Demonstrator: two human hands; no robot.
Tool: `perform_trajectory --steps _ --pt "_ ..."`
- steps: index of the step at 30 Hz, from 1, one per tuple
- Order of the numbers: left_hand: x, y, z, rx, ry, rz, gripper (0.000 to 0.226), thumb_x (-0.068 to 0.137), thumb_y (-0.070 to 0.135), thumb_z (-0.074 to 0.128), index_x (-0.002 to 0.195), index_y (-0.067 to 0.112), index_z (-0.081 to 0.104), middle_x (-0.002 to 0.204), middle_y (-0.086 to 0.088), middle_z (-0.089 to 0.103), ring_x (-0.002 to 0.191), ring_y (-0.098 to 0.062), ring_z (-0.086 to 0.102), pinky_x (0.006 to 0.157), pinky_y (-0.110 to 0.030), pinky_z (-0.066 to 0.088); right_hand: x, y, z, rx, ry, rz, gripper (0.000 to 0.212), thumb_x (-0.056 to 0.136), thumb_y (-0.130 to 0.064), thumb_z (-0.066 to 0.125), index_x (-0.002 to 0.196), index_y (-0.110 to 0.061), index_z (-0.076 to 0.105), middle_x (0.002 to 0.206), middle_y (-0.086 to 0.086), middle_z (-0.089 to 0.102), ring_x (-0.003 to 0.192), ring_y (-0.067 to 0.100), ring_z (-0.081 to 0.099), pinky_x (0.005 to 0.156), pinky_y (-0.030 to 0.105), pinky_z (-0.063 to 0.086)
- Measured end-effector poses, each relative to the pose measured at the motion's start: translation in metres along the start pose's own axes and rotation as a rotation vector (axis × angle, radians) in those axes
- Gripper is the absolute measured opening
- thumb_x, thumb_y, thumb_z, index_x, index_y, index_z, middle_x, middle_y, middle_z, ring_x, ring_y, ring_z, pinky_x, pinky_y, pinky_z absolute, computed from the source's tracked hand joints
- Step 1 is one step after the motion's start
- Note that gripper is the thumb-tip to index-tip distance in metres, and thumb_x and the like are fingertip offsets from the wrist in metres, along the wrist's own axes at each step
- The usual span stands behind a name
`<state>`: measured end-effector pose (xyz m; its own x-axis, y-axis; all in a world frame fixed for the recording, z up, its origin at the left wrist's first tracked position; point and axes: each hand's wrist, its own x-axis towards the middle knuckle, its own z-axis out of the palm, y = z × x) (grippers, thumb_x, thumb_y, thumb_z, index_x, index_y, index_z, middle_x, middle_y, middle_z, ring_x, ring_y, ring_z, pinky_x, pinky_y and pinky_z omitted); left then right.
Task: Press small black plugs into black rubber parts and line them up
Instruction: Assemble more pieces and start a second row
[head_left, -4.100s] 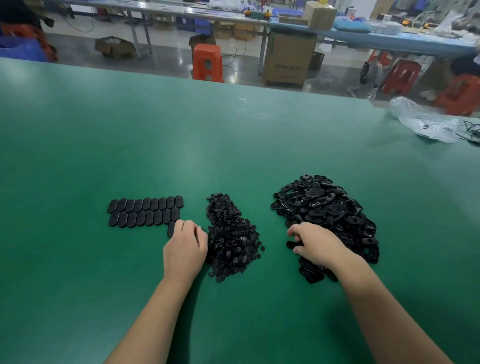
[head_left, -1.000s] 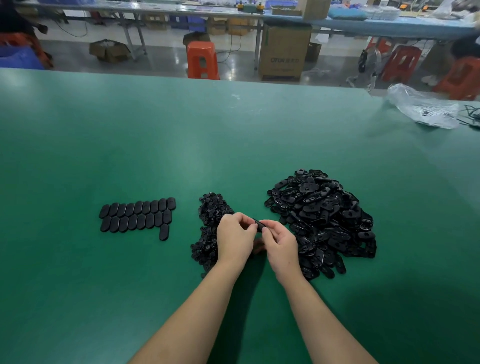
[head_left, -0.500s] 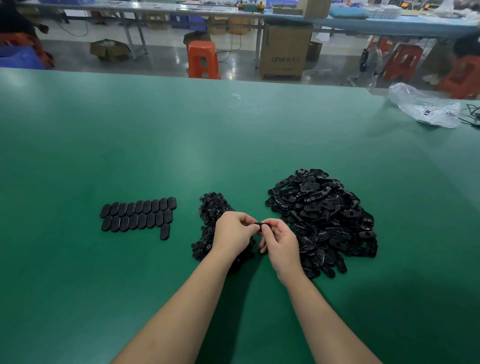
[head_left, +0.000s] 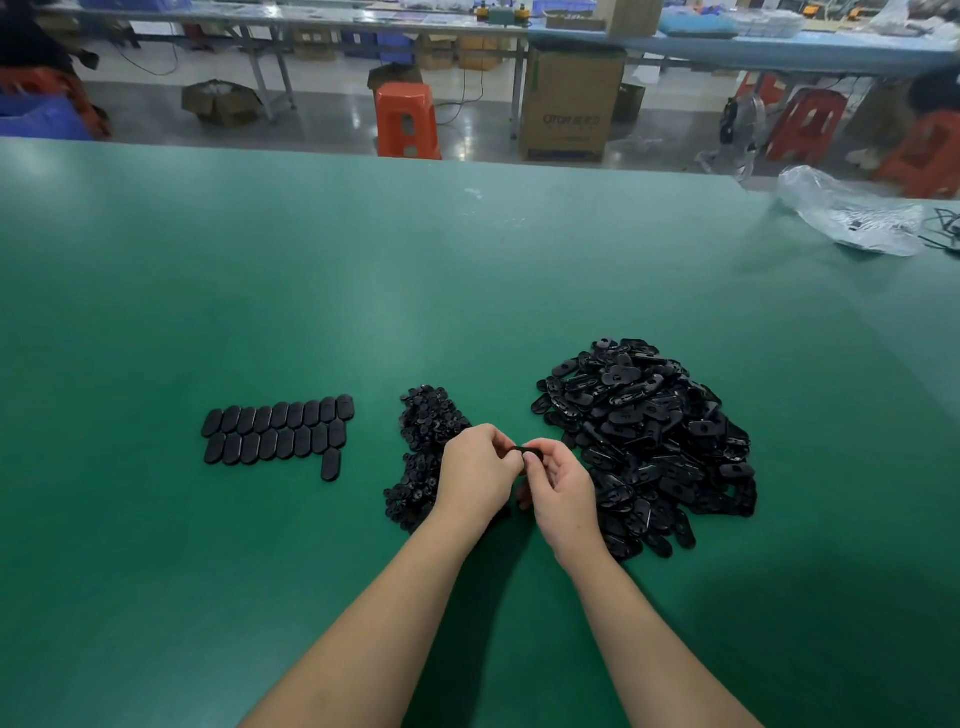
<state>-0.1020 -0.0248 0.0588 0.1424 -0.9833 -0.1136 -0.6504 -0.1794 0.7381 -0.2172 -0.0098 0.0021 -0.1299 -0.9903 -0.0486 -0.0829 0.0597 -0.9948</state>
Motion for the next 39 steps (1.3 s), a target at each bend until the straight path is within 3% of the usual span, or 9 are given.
perform_trajectory --steps 3,7,14,17,21,26,31,34,39 --pt "0.000 0.002 0.004 0.014 0.012 0.015 0.005 0.087 0.019 0.066 0.083 0.020 0.063 0.079 0.009 0.062 0.071 -0.006 0.054 0.058 -0.016 0.035 0.000 -0.001 0.000 0.004 0.014 -0.004 0.018 0.101 -0.007 0.056 0.096 -0.023 0.063 0.083 -0.009 0.074 0.073 0.004 0.066 0.066 0.026 0.053" --pt "-0.003 0.004 0.004 -0.005 0.034 0.078 0.003 0.087 0.017 0.065 0.085 0.018 0.066 0.079 0.008 0.065 0.073 -0.008 0.058 0.060 -0.012 0.038 0.000 -0.001 -0.001 0.018 0.026 -0.004 0.012 0.102 -0.010 0.057 0.099 -0.021 0.062 0.090 0.000 0.072 0.080 0.008 0.065 0.074 0.033 0.053" --pt "-0.005 0.002 0.000 0.060 0.007 0.231 0.013 0.089 0.009 0.061 0.095 0.014 0.071 0.085 0.003 0.069 0.078 -0.014 0.060 0.070 -0.021 0.044 -0.001 -0.003 -0.002 0.048 0.053 -0.029 0.011 0.101 -0.010 0.058 0.100 -0.020 0.061 0.096 0.008 0.070 0.083 0.011 0.063 0.080 0.039 0.052" --pt "-0.005 0.002 -0.003 0.126 -0.003 0.274 0.017 0.090 0.007 0.059 0.101 0.012 0.070 0.092 -0.001 0.069 0.085 -0.018 0.062 0.078 -0.031 0.051 0.000 -0.002 -0.002 0.048 0.044 -0.029 0.011 0.101 -0.010 0.058 0.100 -0.021 0.062 0.096 0.005 0.071 0.085 0.009 0.063 0.083 0.035 0.052" --pt "-0.006 -0.003 0.000 0.178 0.014 0.321 0.019 0.093 0.009 0.058 0.108 0.013 0.069 0.098 -0.002 0.067 0.092 -0.019 0.061 0.083 -0.032 0.050 0.000 -0.001 -0.002 0.050 0.034 -0.025 0.011 0.101 -0.010 0.058 0.099 -0.020 0.062 0.094 0.001 0.070 0.085 0.007 0.064 0.082 0.030 0.052" --pt "-0.007 -0.008 0.001 0.219 0.027 0.379 0.034 0.096 0.013 0.056 0.130 0.019 0.061 0.109 -0.002 0.067 0.101 -0.022 0.062 0.089 -0.036 0.050 0.001 -0.001 -0.002 0.087 0.013 0.011 0.012 0.102 -0.010 0.057 0.100 -0.019 0.063 0.090 -0.001 0.069 0.074 0.005 0.058 0.072 0.026 0.046" --pt "-0.012 -0.020 -0.010 0.349 0.140 0.481 0.021 0.096 0.027 0.057 0.115 0.025 0.065 0.103 0.005 0.064 0.089 -0.021 0.065 0.070 -0.034 0.050 -0.001 -0.004 -0.001 0.138 0.019 0.014 0.015 0.105 -0.014 0.052 0.104 -0.021 0.065 0.074 -0.001 0.063 0.056 0.012 0.048 0.051 0.025 0.039" --pt "-0.014 -0.032 -0.028 0.278 0.314 0.400 0.019 0.089 0.027 0.067 0.107 0.022 0.071 0.098 0.002 0.066 0.079 -0.025 0.065 0.067 -0.035 0.050 -0.002 -0.008 -0.002 0.149 0.022 0.016 0.016 0.106 -0.014 0.050 0.107 -0.022 0.064 0.075 -0.001 0.063 0.055 0.012 0.049 0.048 0.022 0.039" --pt "-0.018 -0.092 -0.074 0.089 0.513 0.040 0.019 0.088 0.025 0.071 0.106 0.019 0.068 0.089 0.004 0.061 0.079 -0.018 0.057 0.083 -0.042 0.050 -0.006 -0.010 -0.002 0.065 -0.002 0.015 0.014 0.105 -0.018 0.051 0.105 -0.022 0.065 0.074 -0.006 0.063 0.056 0.010 0.050 0.052 0.023 0.041"
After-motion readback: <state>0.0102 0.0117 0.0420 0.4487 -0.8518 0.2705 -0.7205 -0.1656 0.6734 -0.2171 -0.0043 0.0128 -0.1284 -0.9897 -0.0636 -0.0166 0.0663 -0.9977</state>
